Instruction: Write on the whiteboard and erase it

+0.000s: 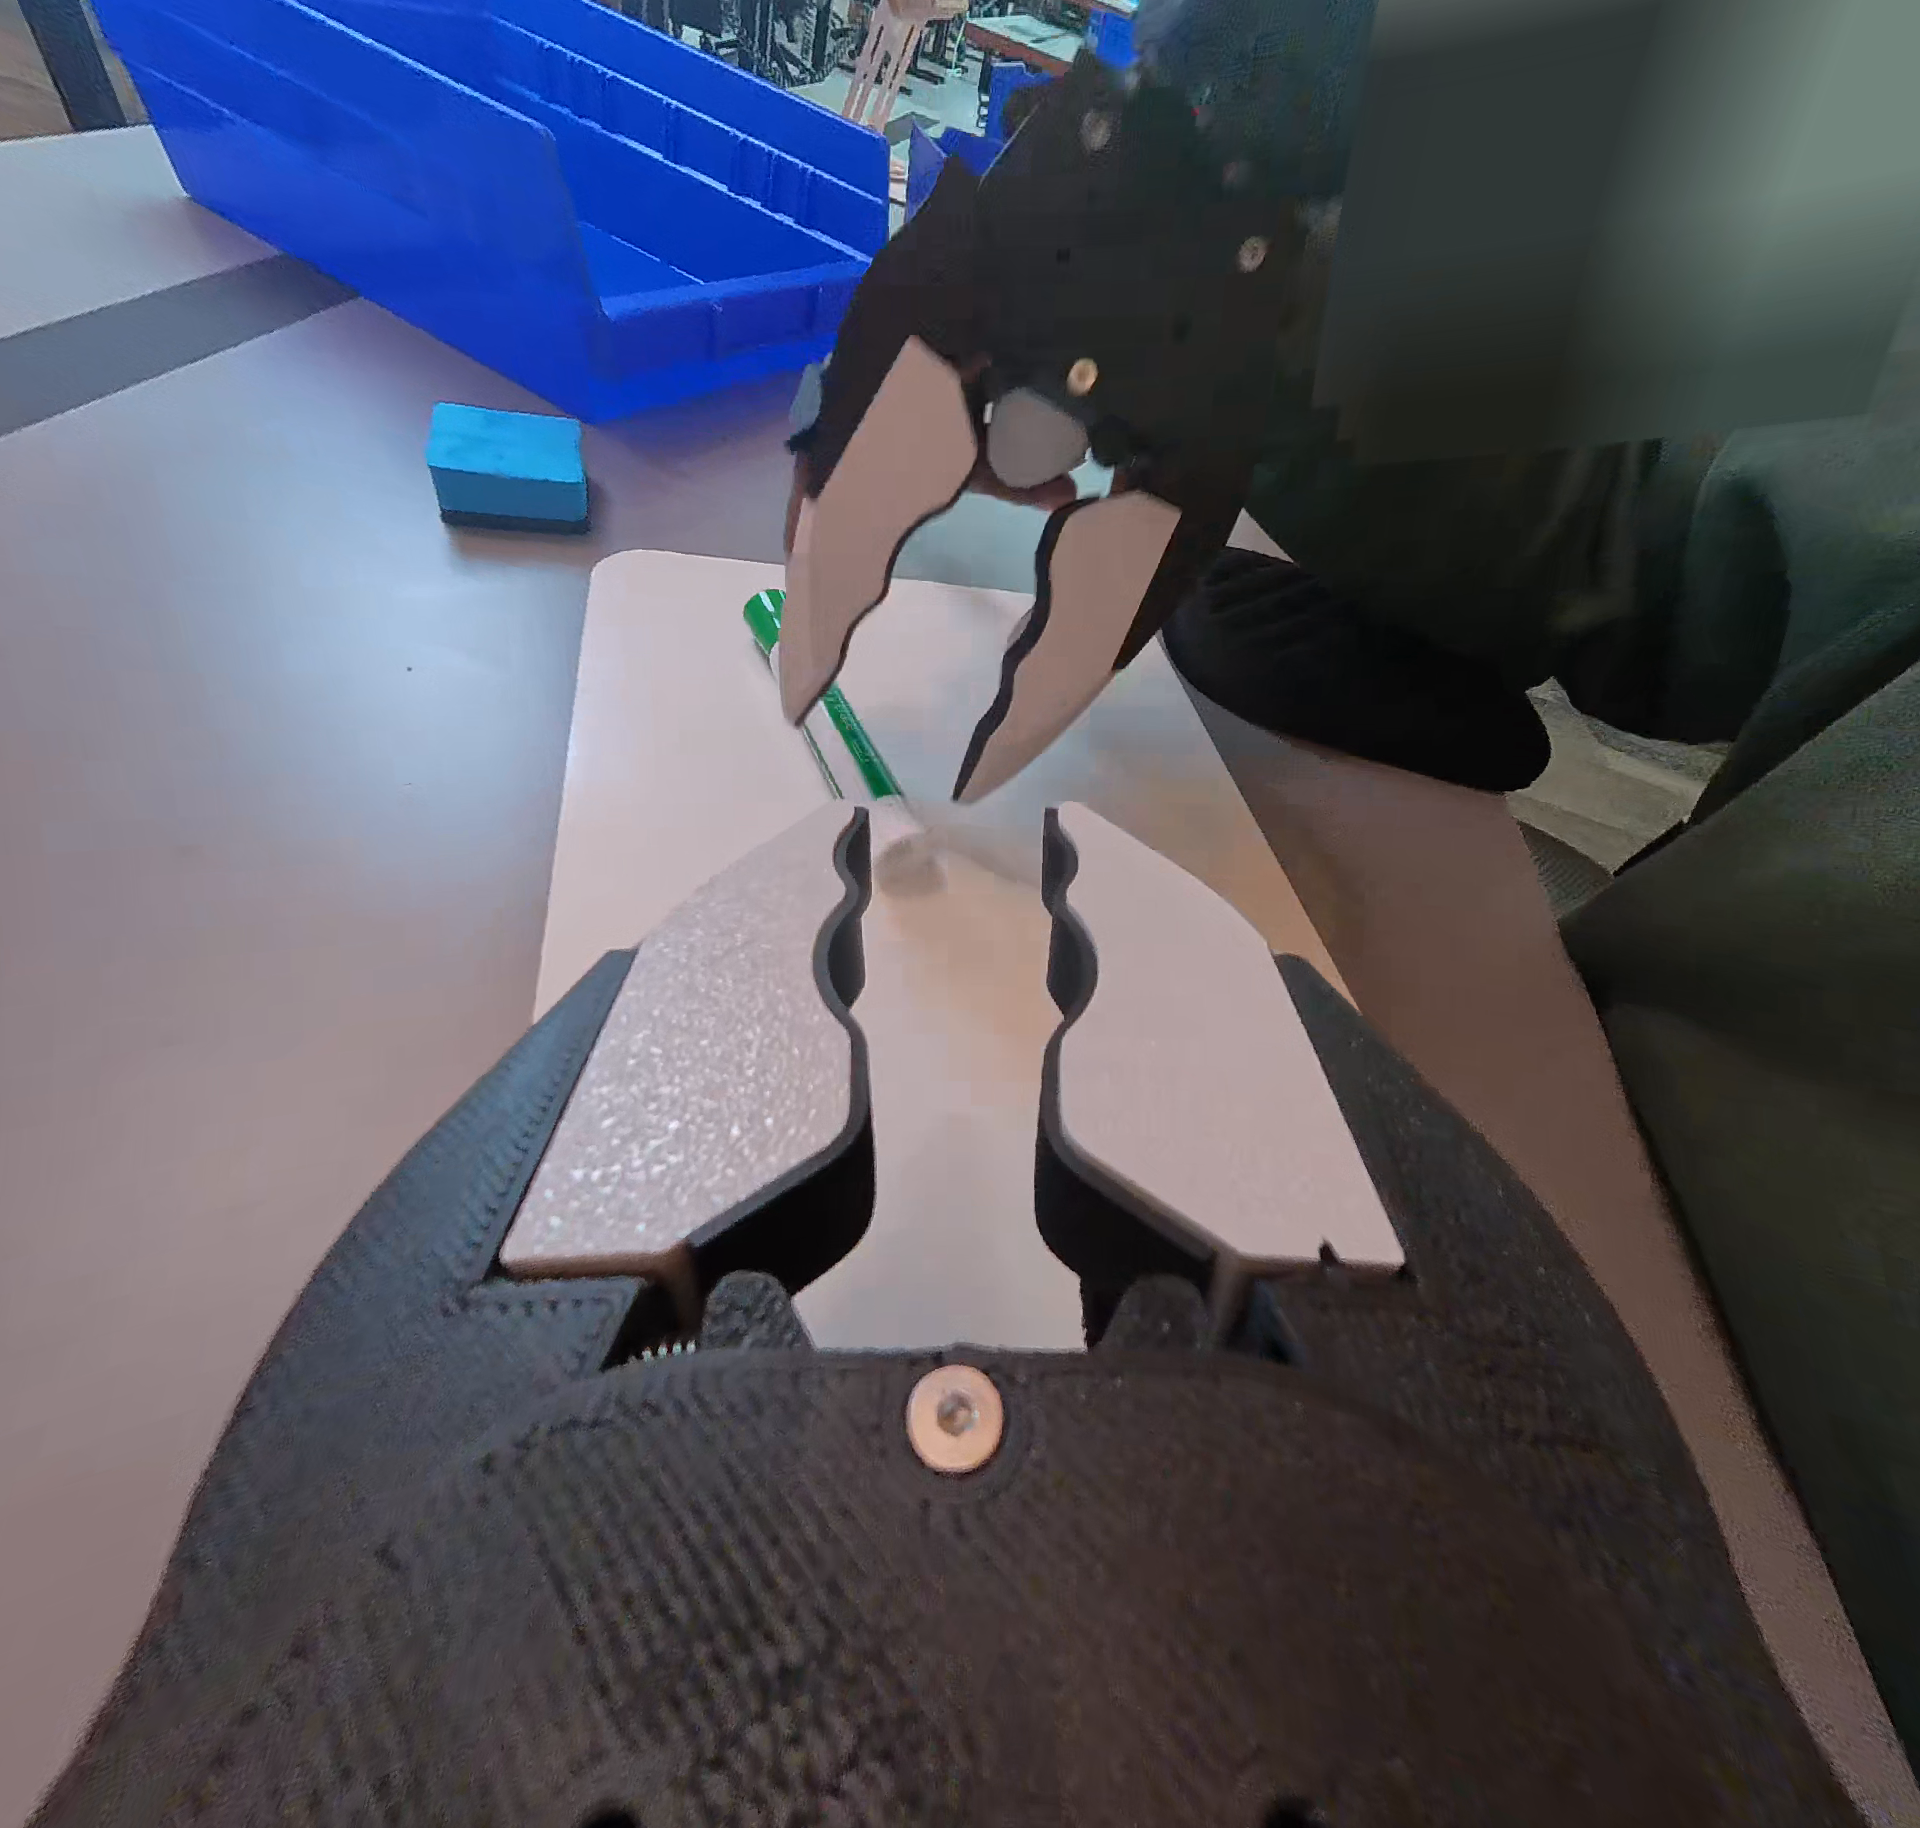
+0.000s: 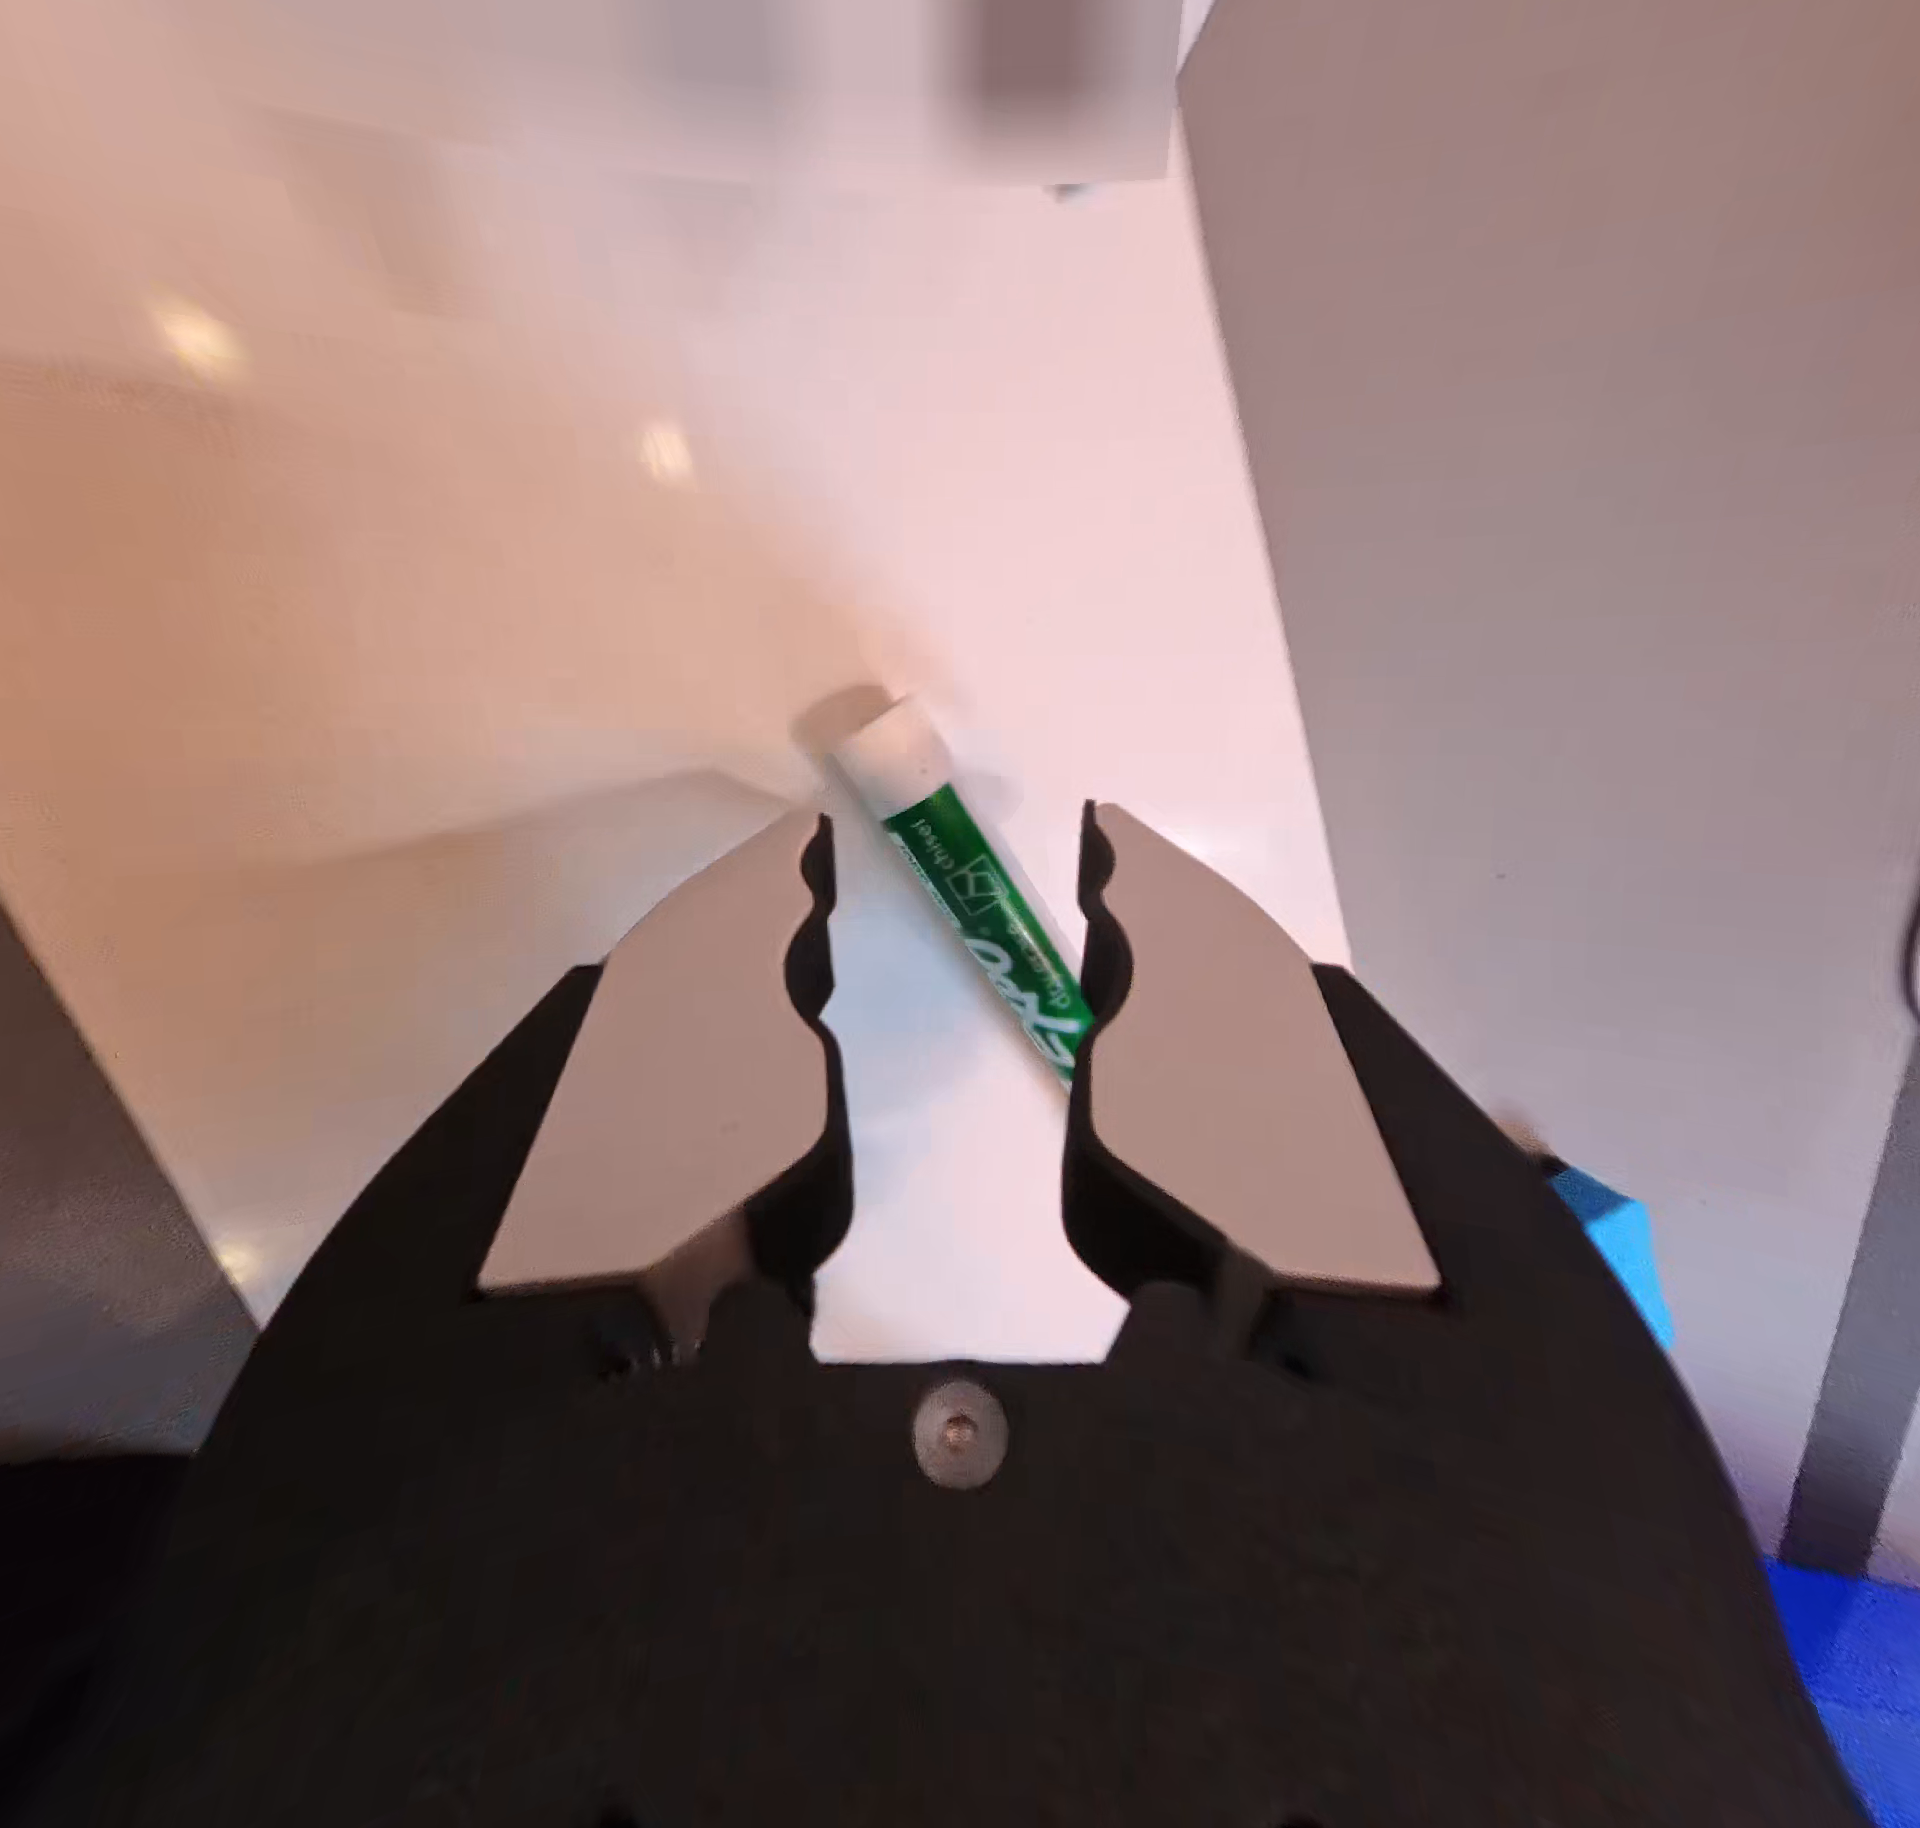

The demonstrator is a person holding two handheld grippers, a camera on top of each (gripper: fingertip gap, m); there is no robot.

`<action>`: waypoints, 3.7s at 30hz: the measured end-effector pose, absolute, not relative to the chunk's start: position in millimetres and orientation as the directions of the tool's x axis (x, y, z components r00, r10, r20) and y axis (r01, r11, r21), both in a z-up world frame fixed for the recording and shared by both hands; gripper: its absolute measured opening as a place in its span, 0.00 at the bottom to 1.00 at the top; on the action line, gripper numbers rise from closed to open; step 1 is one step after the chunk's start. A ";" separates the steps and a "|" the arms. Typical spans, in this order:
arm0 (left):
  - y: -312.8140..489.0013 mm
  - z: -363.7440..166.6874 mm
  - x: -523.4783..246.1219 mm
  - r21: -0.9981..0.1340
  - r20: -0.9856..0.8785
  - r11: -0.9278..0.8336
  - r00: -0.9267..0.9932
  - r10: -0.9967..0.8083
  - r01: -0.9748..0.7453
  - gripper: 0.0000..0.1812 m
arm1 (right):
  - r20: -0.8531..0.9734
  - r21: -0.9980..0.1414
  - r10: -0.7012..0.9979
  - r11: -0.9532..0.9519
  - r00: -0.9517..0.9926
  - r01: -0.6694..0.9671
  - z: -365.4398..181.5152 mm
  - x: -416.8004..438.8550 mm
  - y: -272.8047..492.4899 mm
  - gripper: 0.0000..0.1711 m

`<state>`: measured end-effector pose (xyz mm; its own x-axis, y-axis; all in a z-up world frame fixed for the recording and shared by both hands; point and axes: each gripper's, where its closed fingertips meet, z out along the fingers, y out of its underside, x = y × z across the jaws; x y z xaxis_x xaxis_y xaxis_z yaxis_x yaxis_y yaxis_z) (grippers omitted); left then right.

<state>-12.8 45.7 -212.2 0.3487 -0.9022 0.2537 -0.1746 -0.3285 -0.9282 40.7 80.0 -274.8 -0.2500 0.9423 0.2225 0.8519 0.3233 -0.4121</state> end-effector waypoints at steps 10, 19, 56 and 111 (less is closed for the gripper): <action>45.4 -221.1 -16.9 -0.935 0.220 -0.294 0.325 -0.920 -0.198 0.26 | 0.142 -0.794 0.973 0.223 -0.185 0.565 -209.0 3.2 60.0 0.11; 48.7 -209.5 9.8 -0.959 0.191 -0.253 0.366 -0.911 -0.130 0.24 | -0.468 -0.826 0.865 -0.500 -0.180 -0.259 -116.7 10.1 65.8 0.11; 23.5 -178.2 -9.7 -0.963 0.258 -0.268 0.177 -0.950 -0.034 0.15 | -0.136 -0.991 0.974 -0.131 -0.181 0.039 -154.2 3.6 29.3 0.12; 13.7 -180.8 -6.1 -0.893 0.444 -0.448 0.088 -0.892 -0.031 0.10 | -0.116 -0.985 0.985 -0.098 -0.125 0.139 -187.0 -22.7 12.0 0.21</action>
